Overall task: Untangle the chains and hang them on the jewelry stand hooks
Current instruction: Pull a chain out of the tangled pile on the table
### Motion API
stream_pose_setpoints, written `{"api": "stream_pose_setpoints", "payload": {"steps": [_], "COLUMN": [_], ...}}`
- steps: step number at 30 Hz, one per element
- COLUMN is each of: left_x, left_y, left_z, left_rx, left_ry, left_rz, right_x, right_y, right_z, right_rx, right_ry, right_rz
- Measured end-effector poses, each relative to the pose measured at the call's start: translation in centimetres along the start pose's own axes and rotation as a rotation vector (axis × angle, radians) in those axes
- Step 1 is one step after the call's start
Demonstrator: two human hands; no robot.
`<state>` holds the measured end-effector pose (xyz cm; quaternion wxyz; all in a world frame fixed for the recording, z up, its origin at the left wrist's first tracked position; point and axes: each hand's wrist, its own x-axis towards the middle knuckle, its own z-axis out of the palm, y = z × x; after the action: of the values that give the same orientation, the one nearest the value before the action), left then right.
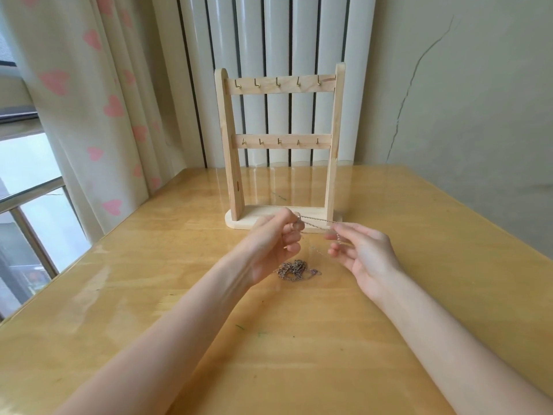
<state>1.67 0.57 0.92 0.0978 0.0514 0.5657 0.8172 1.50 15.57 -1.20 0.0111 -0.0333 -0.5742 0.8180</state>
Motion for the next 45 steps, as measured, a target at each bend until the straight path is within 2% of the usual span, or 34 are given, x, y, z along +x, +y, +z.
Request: {"api": "stream_pose_setpoints", "payload": {"steps": [3,6,8,11,18,21,27,34,39,43,45], "left_x": [0.1,0.1,0.1,-0.1,-0.4,-0.6,-0.8,-0.8,-0.4,-0.3,-0.2], "left_y": [-0.3,-0.3,-0.3,-0.4,-0.5,-0.2,0.2,0.0,-0.1,-0.5,-0.6], "left_z": [-0.1,-0.7,-0.8,-0.7,-1.1,-1.2,-0.8,0.2,0.1,-0.1,-0.2], "left_rx": [0.094,0.170,0.163,0.140,0.337,0.367,0.483,0.708,0.791,0.754,0.727], "left_ry": [0.015,0.074,0.103,0.073,0.002,0.009,-0.020,-0.057,-0.077,-0.107,-0.109], "left_rz": [0.012,0.002,-0.007,0.002,0.014,-0.018,-0.097,-0.079,0.005,0.019,-0.002], "right_x": [0.4,0.6,0.1,-0.6,-0.8,-0.9,-1.1,-1.1,-1.1,-1.0,-0.9], "right_y": [0.0,0.0,-0.4,-0.4,-0.4,-0.5,-0.3,-0.5,-0.5,0.1,0.1], "right_z": [-0.7,-0.6,0.2,1.2,0.7,0.7,1.1,1.0,0.9,0.8,0.8], "right_rx": [-0.057,-0.333,-0.384,-0.440,-0.470,-0.492,-0.503,-0.349,-0.273,-0.426,-0.427], "right_ry": [0.062,0.106,0.055,-0.065,-0.108,-0.145,-0.159,-0.273,-0.240,-0.150,-0.144], "right_rz": [-0.032,-0.155,-0.255,-0.302,-0.266,-0.274,-0.166,-0.039,0.001,-0.088,-0.109]}}
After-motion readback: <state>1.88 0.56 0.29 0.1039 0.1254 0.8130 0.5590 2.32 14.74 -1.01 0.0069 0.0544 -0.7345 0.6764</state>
